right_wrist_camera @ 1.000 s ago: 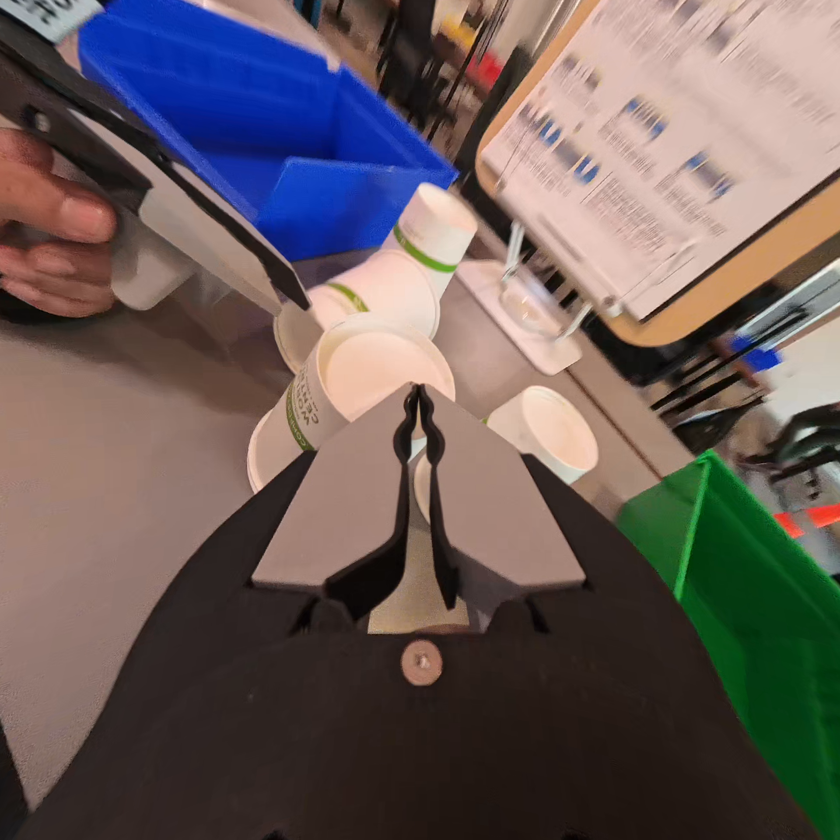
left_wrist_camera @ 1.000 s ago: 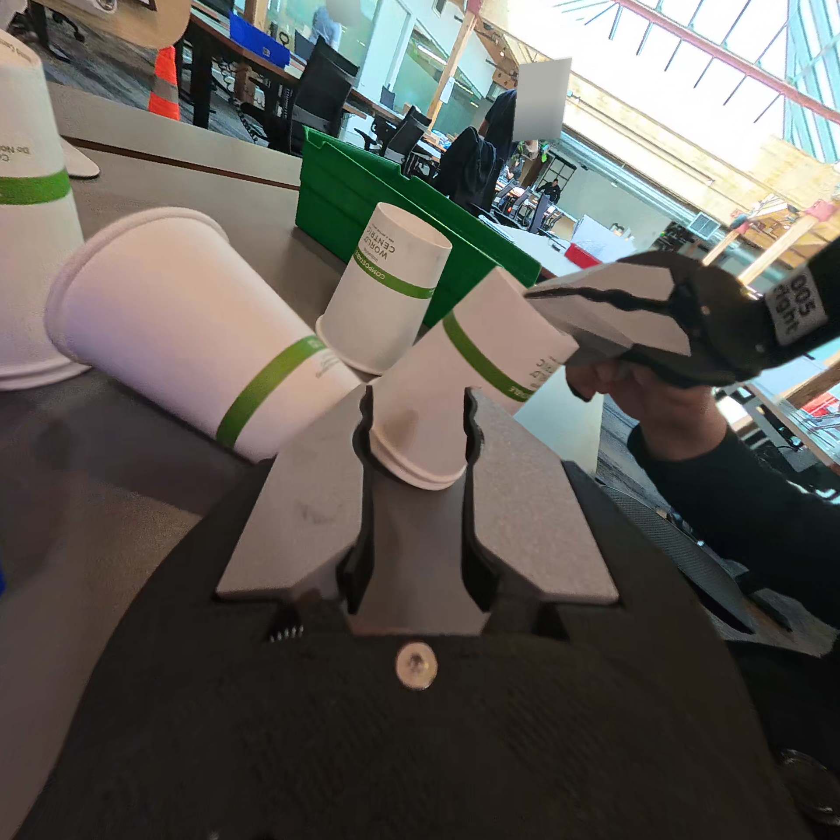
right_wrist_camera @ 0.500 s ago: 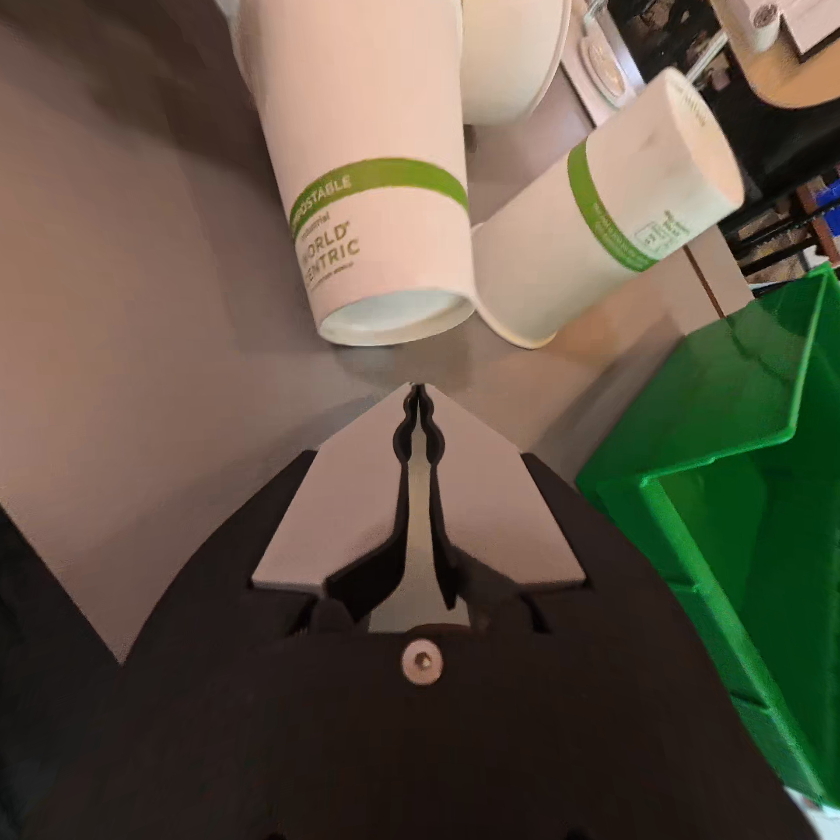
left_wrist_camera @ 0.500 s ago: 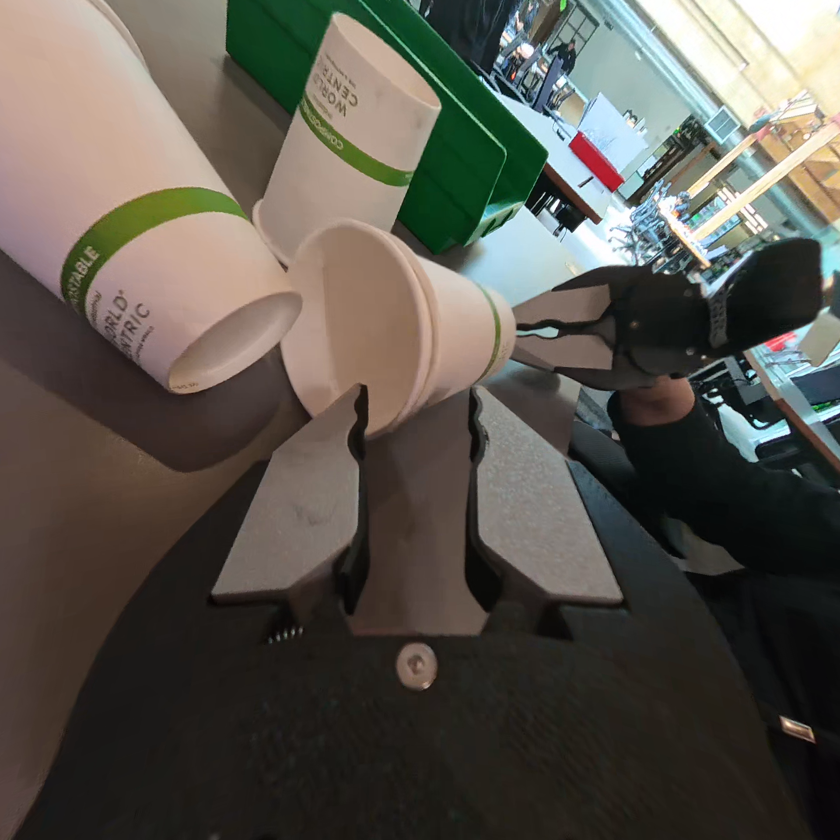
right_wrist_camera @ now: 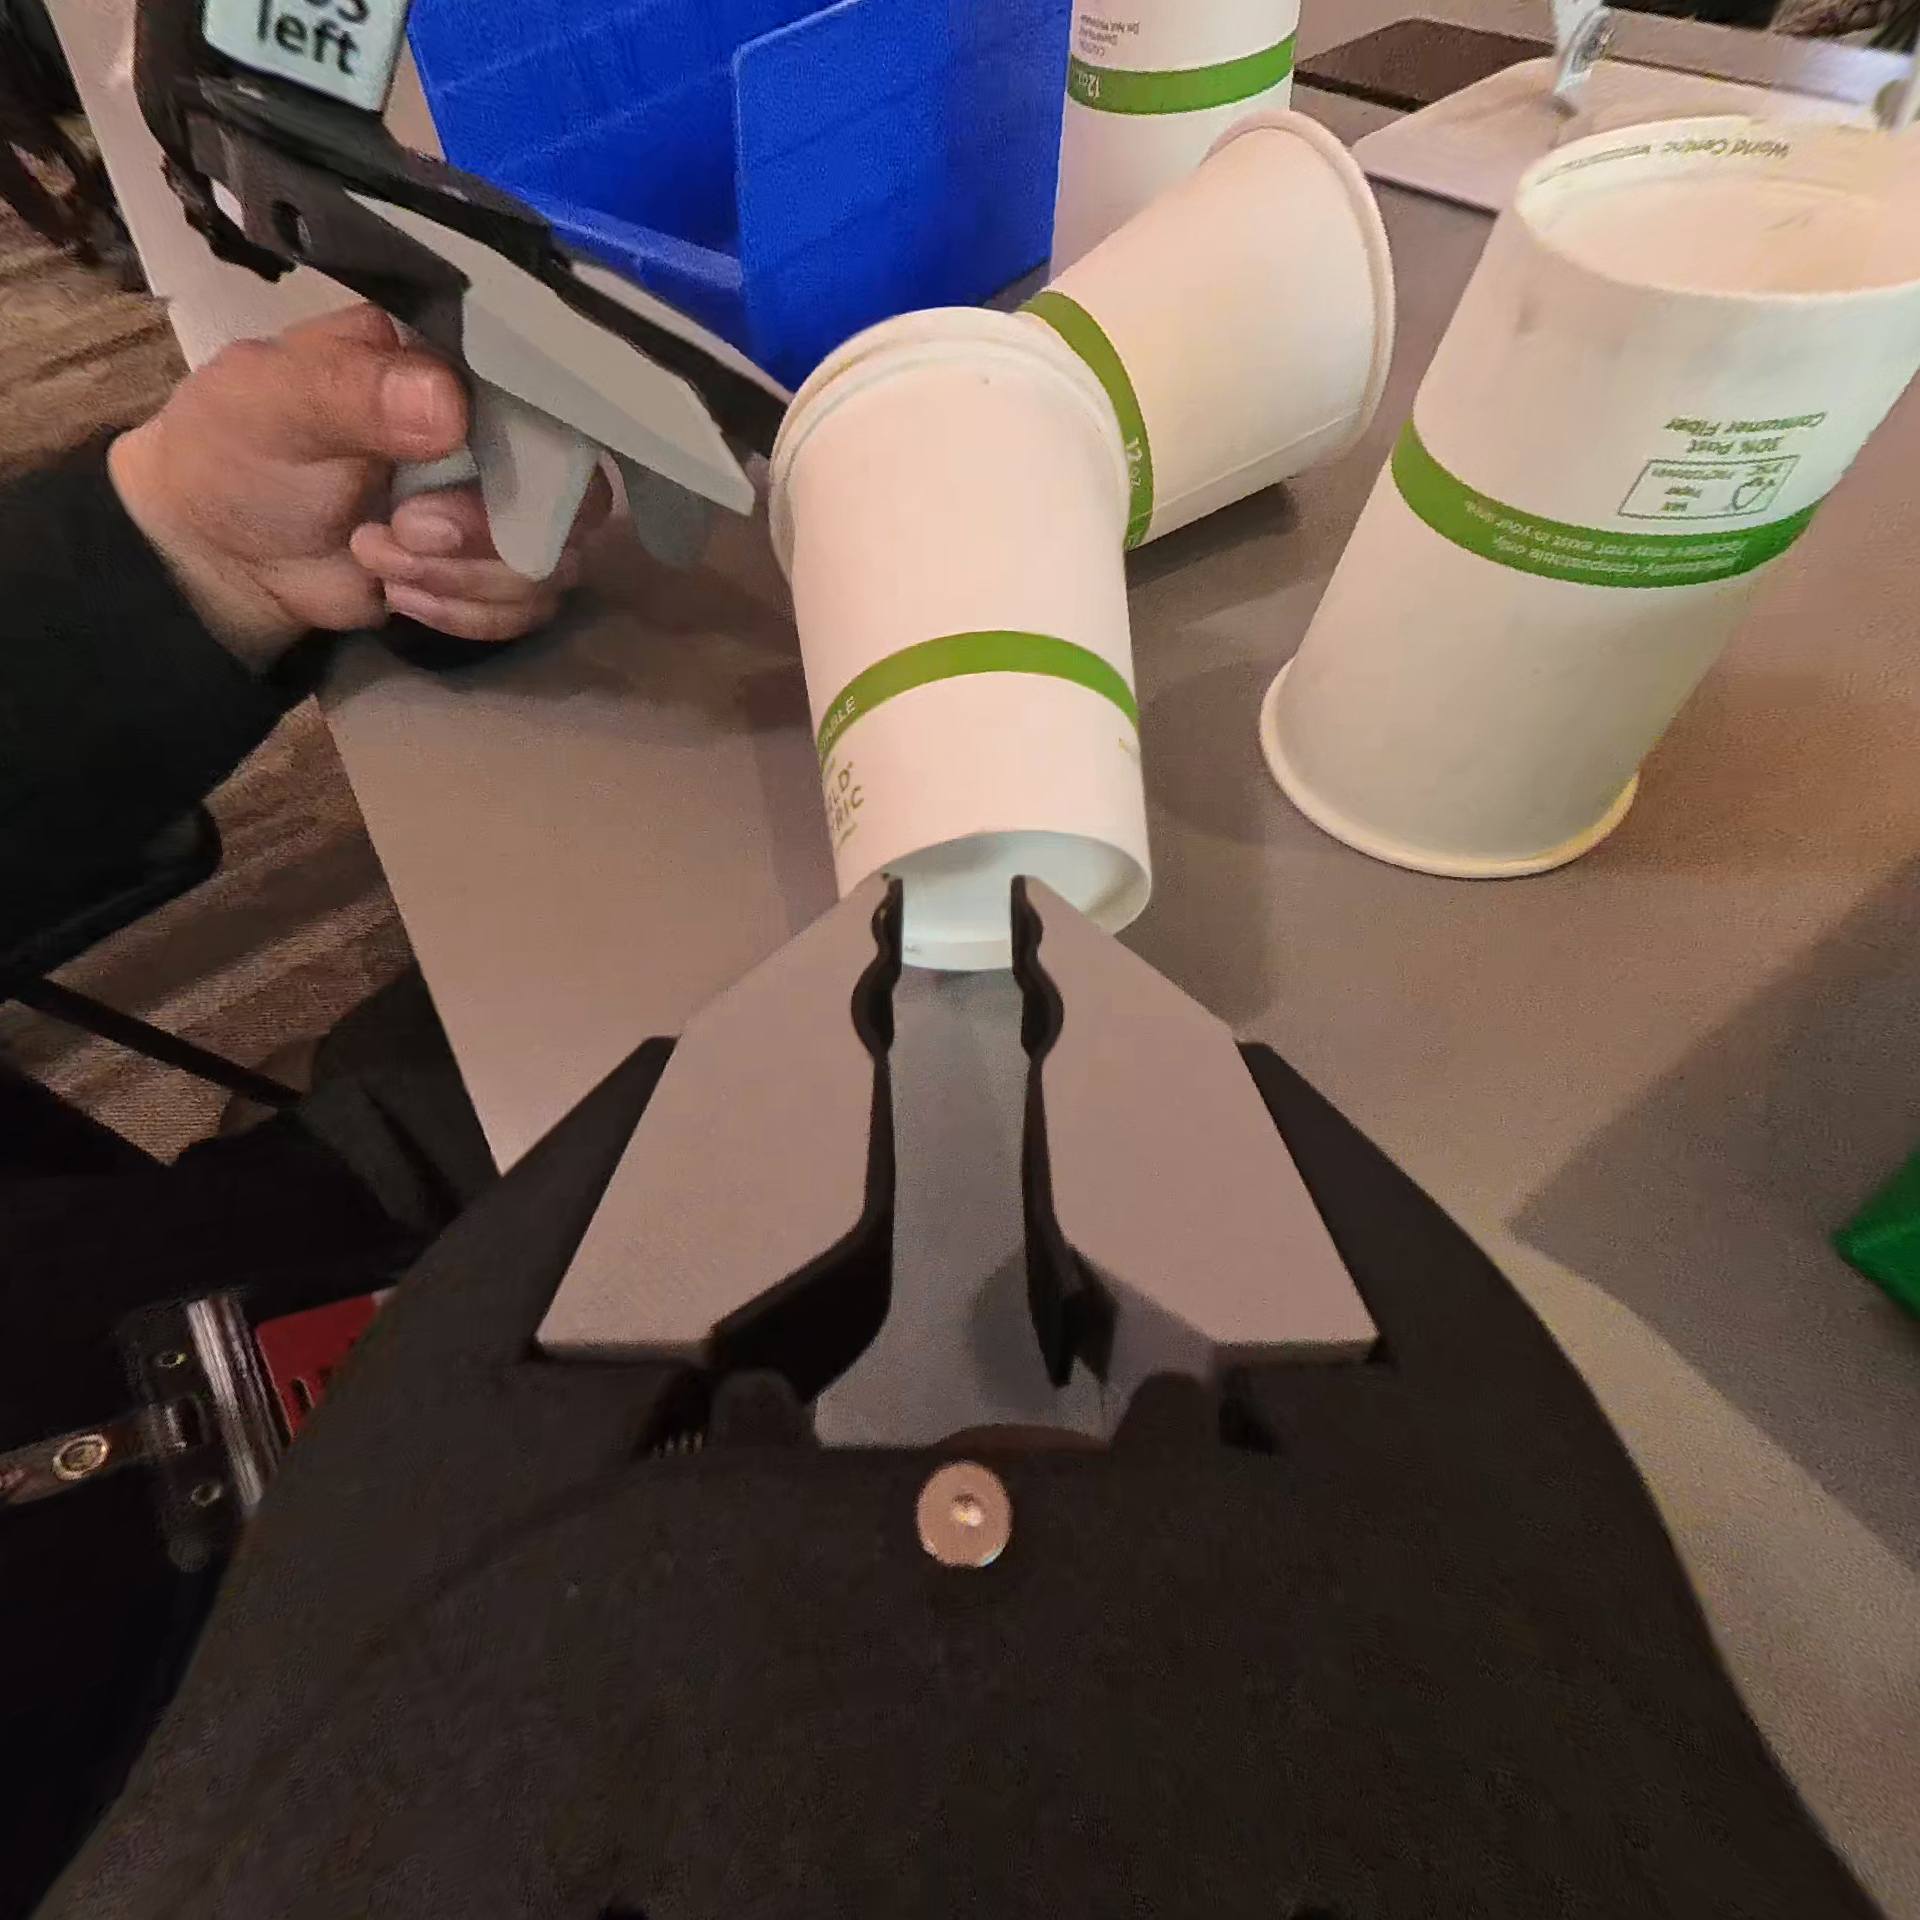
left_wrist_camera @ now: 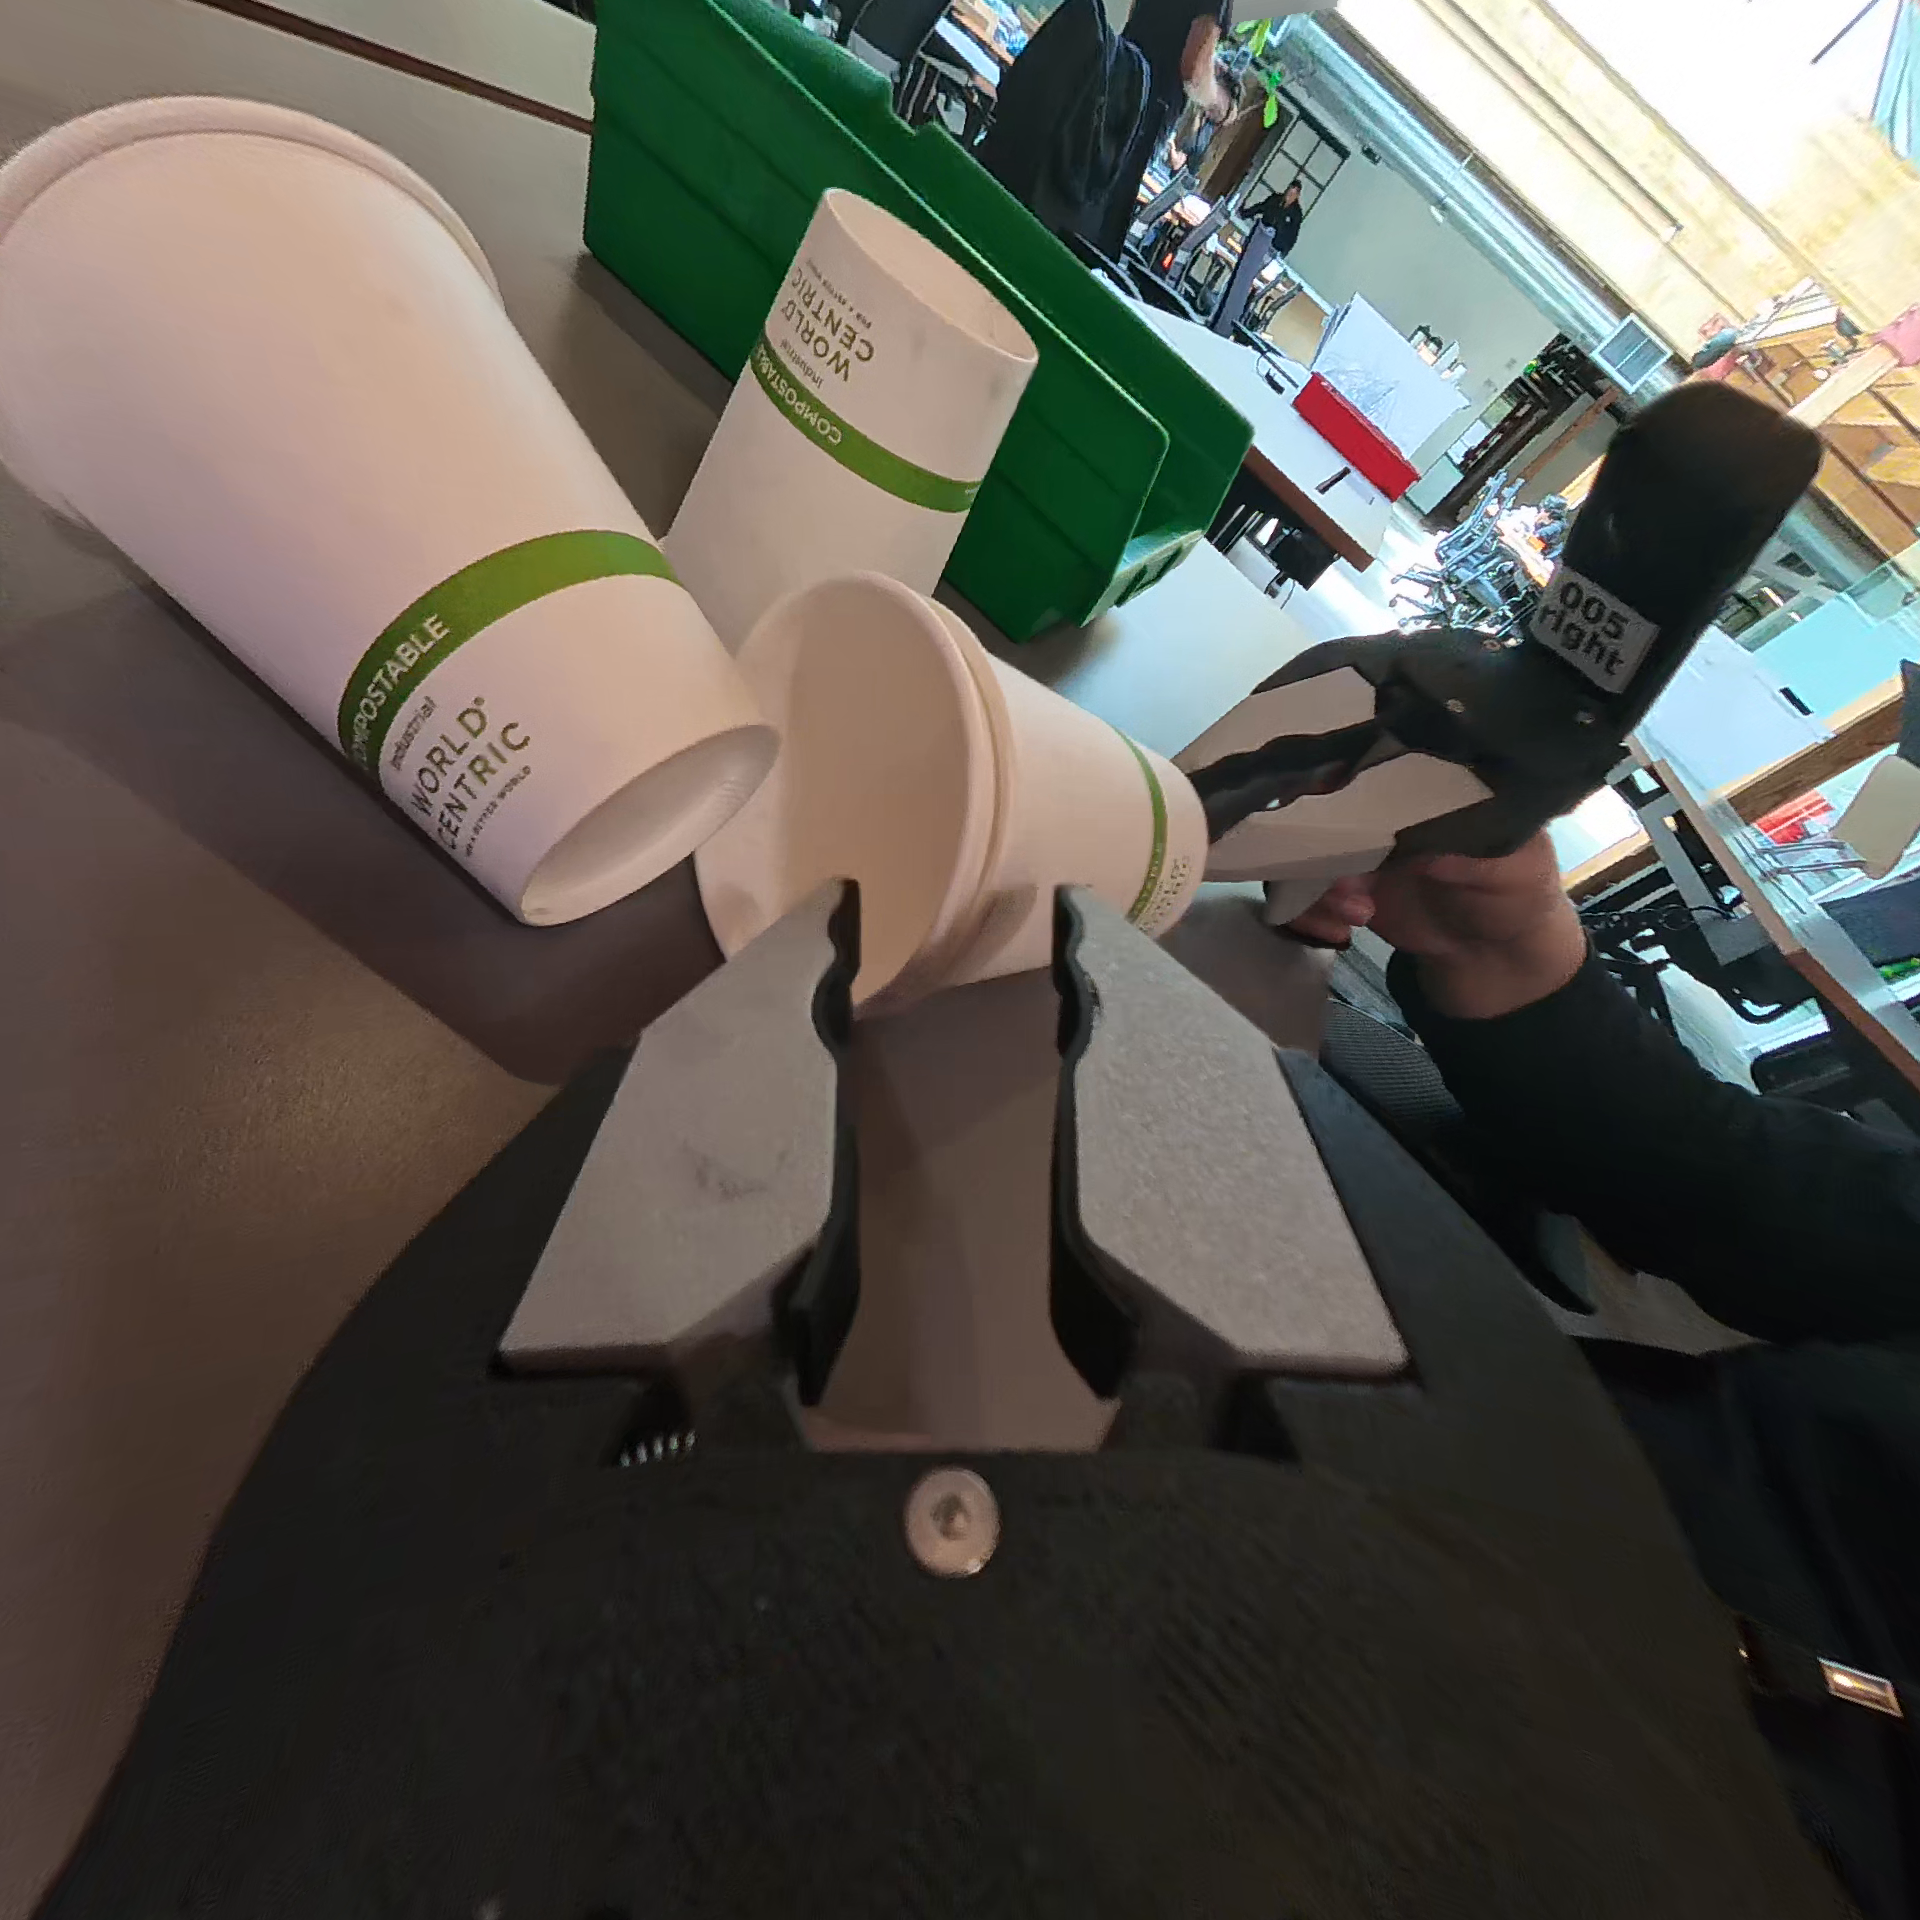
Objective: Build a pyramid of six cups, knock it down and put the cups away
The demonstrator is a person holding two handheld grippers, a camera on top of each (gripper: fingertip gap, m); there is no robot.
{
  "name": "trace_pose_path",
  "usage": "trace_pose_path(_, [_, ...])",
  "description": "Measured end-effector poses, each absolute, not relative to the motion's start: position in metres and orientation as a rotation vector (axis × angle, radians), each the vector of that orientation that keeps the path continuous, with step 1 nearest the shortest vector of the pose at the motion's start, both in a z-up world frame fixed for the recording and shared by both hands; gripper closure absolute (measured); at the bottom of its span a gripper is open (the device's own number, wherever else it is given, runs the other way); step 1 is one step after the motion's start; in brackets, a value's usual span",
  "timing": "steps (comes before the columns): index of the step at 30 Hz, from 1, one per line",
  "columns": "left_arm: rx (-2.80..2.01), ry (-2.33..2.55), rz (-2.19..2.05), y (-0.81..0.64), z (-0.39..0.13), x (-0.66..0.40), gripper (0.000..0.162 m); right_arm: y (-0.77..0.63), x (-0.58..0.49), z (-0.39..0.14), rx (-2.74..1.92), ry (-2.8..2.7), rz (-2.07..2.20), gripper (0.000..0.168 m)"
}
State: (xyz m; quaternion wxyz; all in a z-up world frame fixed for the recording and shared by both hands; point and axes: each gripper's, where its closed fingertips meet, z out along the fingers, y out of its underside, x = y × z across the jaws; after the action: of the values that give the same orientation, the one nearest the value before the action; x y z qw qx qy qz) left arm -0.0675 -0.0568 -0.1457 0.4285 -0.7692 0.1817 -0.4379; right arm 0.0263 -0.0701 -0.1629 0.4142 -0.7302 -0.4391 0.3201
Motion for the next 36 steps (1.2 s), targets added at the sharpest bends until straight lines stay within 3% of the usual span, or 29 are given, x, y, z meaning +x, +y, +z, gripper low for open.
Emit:
trace_pose_path(2, [-1.935,0.456,-1.109,-0.056,-0.148,-0.066,0.144,-0.070,0.022,-0.164,-1.853,-1.099,0.830,0.151])
trace_pose_path(11, [-1.842,0.475,-1.169,-0.061,-0.135,-0.066,0.157,-0.086,0.024,-0.160,-1.839,-1.146,0.903,0.144])
trace_pose_path(15, [-1.760,0.437,-1.195,-0.061,-0.123,-0.072,0.158,-0.076,0.030,-0.147,-1.799,-1.132,0.819,0.142])
trace_pose_path(19, [-1.706,0.428,-1.247,-0.064,-0.116,-0.073,0.160,-0.032,0.042,-0.093,-1.724,-0.961,0.617,0.143])
trace_pose_path(22, [-1.706,0.426,-1.235,-0.064,-0.116,-0.074,0.160,-0.001,0.033,-0.061,-1.689,-0.944,0.566,0.134])
trace_pose_path(26, [-1.701,0.425,-1.230,-0.064,-0.116,-0.074,0.160,0.046,0.017,-0.069,-1.795,-1.015,0.385,0.134])
trace_pose_path(28, [-1.701,0.419,-1.229,-0.063,-0.115,-0.075,0.160,0.052,0.015,-0.095,-1.902,-1.099,0.332,0.142])
trace_pose_path(30, [-1.700,0.411,-1.224,-0.062,-0.115,-0.076,0.160,0.043,0.013,-0.096,-1.897,-1.078,0.442,0.168])
trace_pose_path(36, [-1.713,0.403,-1.221,-0.061,-0.117,-0.076,0.159,-0.002,0.053,-0.099,-1.841,-1.001,0.625,0.167])
